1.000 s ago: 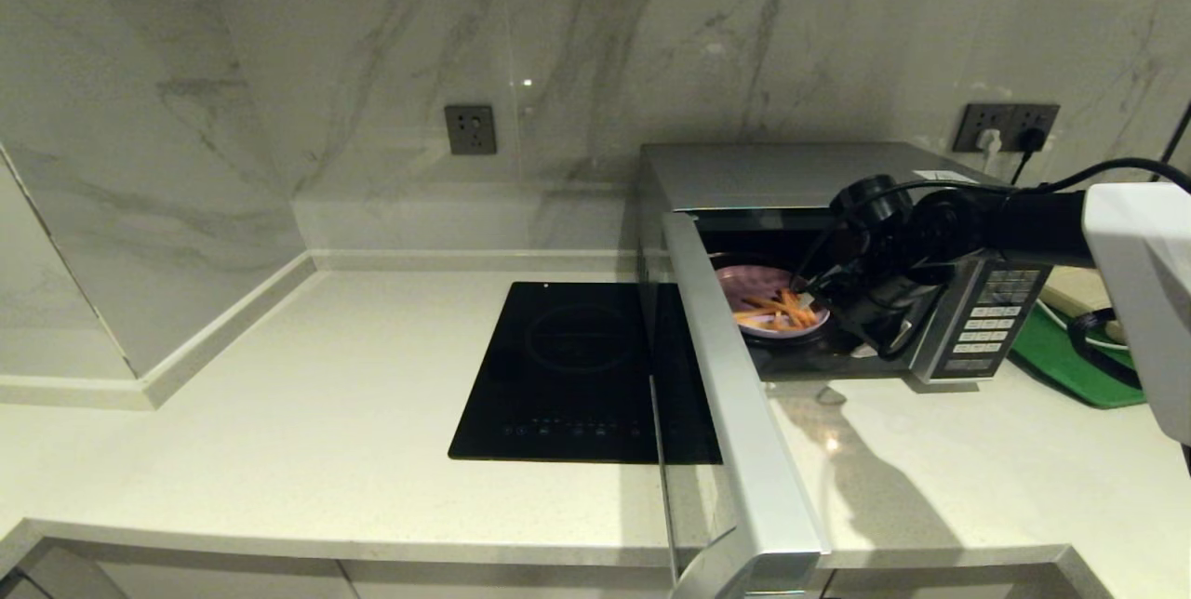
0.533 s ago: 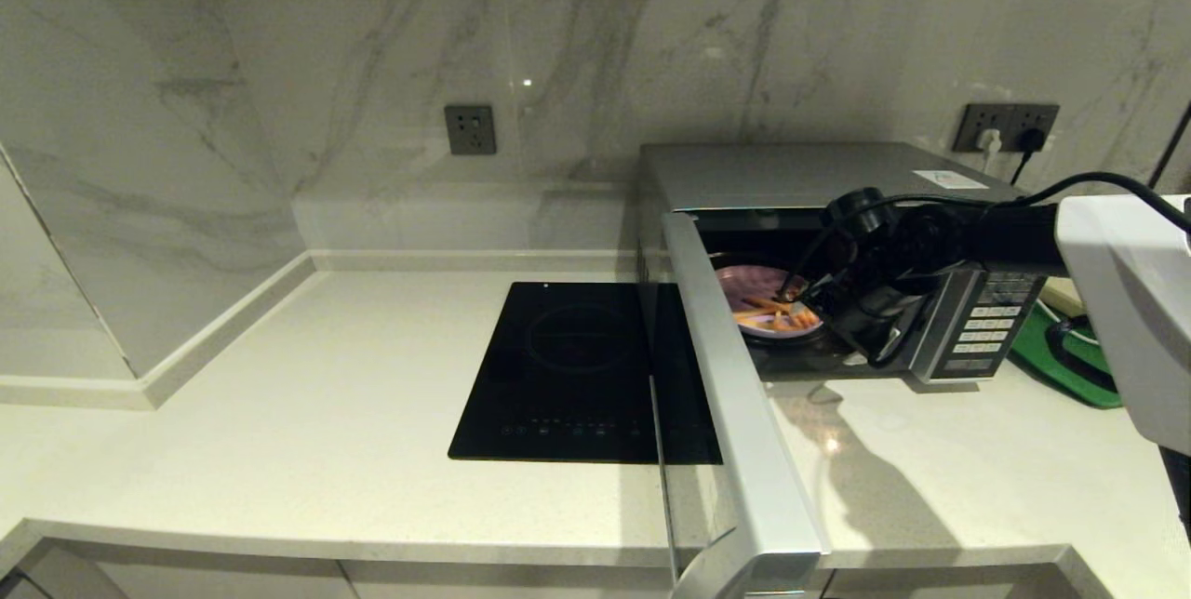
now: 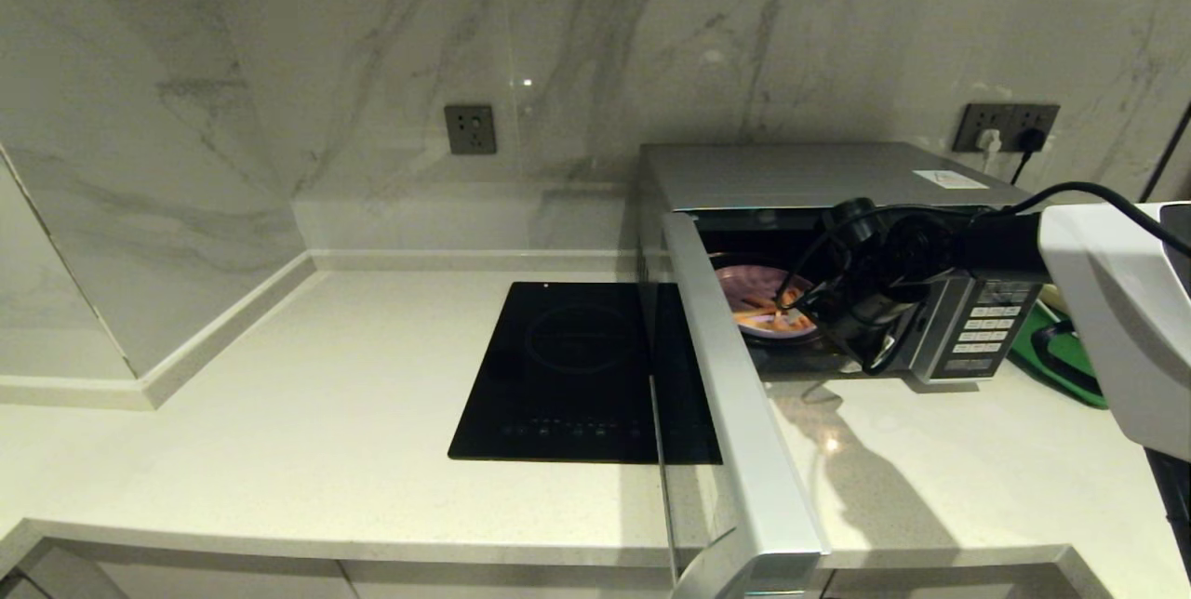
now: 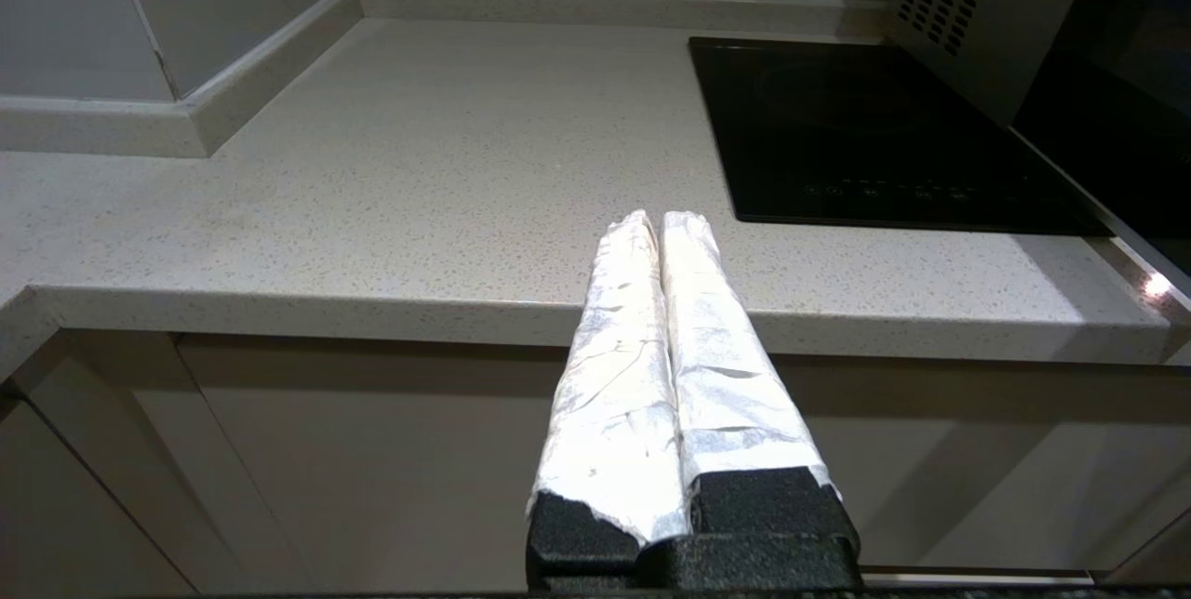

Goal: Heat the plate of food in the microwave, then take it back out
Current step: Take the plate out of the microwave

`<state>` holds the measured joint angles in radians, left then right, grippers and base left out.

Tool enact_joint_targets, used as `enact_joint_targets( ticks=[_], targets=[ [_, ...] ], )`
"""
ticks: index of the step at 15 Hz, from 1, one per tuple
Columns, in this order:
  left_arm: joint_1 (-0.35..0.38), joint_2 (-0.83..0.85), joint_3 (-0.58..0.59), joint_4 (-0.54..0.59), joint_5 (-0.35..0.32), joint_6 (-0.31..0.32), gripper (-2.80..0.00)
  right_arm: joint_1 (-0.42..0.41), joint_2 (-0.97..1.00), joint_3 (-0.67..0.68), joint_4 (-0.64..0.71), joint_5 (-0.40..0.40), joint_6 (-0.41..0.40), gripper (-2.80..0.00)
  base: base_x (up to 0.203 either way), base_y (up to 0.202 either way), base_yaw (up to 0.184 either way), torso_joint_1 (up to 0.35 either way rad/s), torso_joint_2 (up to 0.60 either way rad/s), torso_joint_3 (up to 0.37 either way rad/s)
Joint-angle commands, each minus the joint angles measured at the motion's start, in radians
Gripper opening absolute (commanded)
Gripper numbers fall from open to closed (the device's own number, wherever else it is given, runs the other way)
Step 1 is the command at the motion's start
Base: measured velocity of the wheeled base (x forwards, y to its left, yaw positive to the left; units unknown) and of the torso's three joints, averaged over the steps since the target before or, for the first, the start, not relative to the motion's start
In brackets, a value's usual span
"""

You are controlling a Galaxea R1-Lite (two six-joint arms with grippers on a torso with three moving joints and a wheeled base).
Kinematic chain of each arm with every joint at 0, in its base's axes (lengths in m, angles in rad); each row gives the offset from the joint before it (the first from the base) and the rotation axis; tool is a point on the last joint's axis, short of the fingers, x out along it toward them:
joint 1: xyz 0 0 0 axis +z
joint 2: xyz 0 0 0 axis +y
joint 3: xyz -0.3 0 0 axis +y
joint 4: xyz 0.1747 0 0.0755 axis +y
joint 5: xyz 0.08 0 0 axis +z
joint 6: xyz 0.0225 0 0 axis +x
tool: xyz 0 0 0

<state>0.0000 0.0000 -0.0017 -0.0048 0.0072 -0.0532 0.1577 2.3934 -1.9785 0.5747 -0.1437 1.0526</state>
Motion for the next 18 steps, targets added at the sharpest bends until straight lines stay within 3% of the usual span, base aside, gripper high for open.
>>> enact_joint_targets(
  ticks=[1,18],
  targets=[
    [0.0,0.0,0.0,0.0,0.0,0.0,-2.8,0.0,0.003,0.001,0.006,-0.002,0.01,0.0,0.0,0.0,0.0,0.0,0.0,0.0],
    [0.0,0.0,0.0,-0.001,0.0,0.0,-2.8,0.0,0.024,0.004,0.008,-0.002,0.041,0.0,0.0,0.0,0.0,0.0,0.0,0.0]
  ],
)
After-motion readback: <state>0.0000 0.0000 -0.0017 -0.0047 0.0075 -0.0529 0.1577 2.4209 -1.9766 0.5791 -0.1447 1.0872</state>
